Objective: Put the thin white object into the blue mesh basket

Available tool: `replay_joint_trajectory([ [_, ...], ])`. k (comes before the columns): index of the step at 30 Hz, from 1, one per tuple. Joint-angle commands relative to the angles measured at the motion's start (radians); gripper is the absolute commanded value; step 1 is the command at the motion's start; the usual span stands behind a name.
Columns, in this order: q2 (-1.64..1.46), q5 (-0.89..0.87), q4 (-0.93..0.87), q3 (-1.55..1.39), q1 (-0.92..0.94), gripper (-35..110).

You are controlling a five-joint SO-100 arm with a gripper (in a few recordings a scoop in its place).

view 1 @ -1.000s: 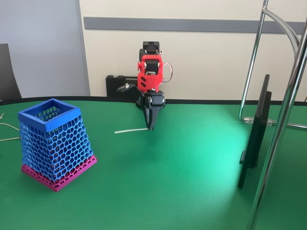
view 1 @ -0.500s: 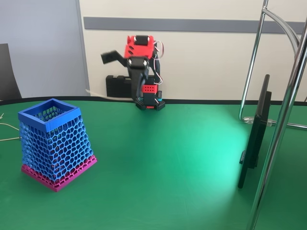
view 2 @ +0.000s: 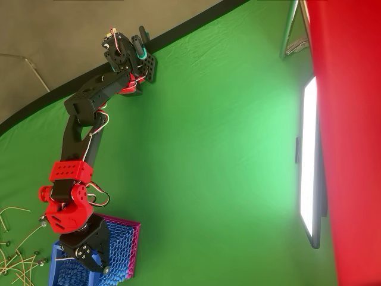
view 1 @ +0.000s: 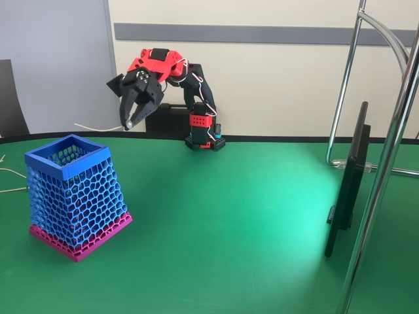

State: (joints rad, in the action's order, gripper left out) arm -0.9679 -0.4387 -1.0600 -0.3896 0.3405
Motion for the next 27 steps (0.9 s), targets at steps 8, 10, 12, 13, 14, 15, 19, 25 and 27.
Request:
replay_joint_trajectory([
  [8, 0.126, -0.074, 0.114, 0.166, 0.044, 0],
  [10, 0.147, -0.095, 0.144, 0.166, 0.054, 0],
  [12, 0.17, -0.124, 0.164, 0.175, 0.063, 0],
  [13, 0.179, -0.144, 0.172, 0.176, 0.069, 0],
  [14, 0.187, -0.17, 0.184, 0.176, 0.077, 0],
  [15, 0.193, -0.199, 0.198, 0.173, 0.086, 1],
  [19, 0.198, -0.311, 0.215, 0.156, 0.11, 4],
  [25, 0.204, -0.327, 0.219, 0.198, 0.092, 4],
  [27, 0.201, -0.328, 0.23, 0.196, 0.084, 3],
])
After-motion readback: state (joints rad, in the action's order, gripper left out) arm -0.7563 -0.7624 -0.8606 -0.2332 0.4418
